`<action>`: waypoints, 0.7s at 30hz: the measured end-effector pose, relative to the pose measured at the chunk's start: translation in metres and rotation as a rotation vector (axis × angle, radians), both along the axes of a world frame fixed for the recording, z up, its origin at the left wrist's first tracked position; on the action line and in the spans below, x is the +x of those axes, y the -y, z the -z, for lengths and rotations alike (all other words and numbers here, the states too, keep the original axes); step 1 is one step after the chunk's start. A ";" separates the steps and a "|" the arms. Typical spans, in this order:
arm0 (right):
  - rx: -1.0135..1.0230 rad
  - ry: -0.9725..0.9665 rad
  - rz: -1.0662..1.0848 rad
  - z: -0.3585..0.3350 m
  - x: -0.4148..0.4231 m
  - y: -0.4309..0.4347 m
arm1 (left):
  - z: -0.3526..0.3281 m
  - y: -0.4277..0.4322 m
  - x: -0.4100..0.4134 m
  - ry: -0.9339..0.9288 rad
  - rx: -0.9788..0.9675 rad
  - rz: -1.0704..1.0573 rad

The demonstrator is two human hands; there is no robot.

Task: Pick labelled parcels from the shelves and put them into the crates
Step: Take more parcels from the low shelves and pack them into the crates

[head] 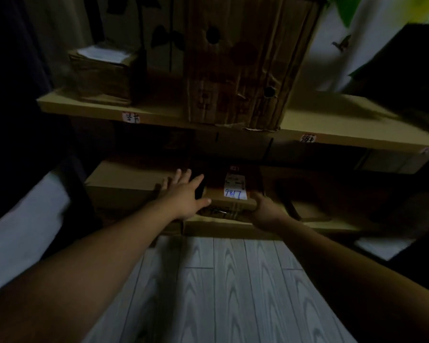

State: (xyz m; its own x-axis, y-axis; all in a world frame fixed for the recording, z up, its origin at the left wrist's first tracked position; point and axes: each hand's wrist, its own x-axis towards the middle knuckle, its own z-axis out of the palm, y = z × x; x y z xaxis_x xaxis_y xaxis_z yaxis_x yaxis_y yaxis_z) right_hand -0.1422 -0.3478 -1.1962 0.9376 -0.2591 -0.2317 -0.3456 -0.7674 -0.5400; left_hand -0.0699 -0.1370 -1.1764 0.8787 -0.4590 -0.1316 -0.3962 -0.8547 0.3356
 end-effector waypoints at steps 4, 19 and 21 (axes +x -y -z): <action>-0.013 -0.094 -0.099 0.004 0.011 0.046 | 0.006 0.043 0.002 -0.015 0.034 -0.082; -0.064 -0.109 -0.190 0.055 0.029 0.065 | 0.067 0.065 0.025 -0.094 -0.095 -0.130; -0.059 -0.096 -0.168 0.063 0.023 0.058 | 0.080 0.060 0.029 -0.132 -0.110 -0.135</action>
State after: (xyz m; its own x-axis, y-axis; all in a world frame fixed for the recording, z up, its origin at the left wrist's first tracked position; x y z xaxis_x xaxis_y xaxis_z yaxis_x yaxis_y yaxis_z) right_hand -0.1194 -0.4063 -1.2588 0.9430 -0.1162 -0.3117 -0.2576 -0.8480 -0.4632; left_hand -0.0404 -0.1970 -1.2559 0.9115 -0.3564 -0.2051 -0.2273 -0.8524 0.4709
